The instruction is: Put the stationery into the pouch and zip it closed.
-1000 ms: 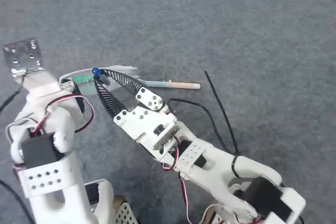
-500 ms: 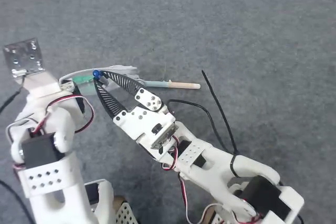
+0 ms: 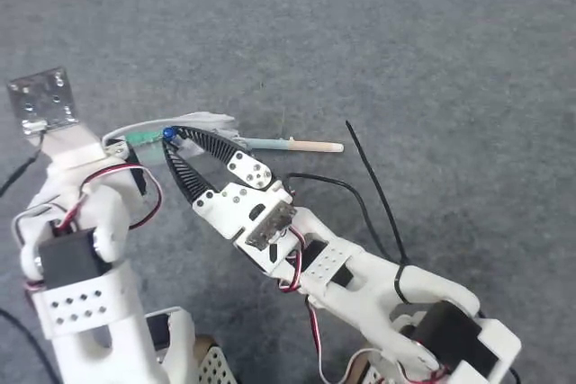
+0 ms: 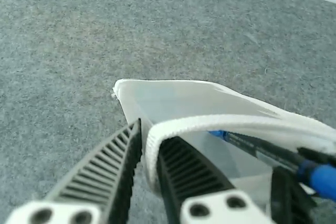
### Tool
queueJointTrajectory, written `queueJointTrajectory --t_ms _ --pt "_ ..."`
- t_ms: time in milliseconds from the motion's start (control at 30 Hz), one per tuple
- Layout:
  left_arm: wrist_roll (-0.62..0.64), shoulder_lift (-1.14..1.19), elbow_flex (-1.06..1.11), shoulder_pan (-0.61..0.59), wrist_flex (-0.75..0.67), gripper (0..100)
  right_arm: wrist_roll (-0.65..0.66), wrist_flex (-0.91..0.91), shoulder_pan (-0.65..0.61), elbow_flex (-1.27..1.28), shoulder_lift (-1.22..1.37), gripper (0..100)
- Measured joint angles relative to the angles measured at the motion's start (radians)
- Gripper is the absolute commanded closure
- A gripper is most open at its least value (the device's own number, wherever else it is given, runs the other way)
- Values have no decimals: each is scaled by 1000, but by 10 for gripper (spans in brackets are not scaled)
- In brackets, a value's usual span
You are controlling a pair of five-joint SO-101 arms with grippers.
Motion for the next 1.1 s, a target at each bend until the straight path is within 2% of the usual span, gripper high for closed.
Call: queueJointTrajectory --t_ms 67,533,800,1100 --pt "0 0 0 0 0 987 0 0 0 0 0 793" --pt "0 0 2 0 -9 987 0 8 0 2 0 809" --pt "0 0 2 0 -9 987 0 212 0 2 -121 810" --pt "0 2 3 -41 -34 987 0 539 0 3 -338 809"
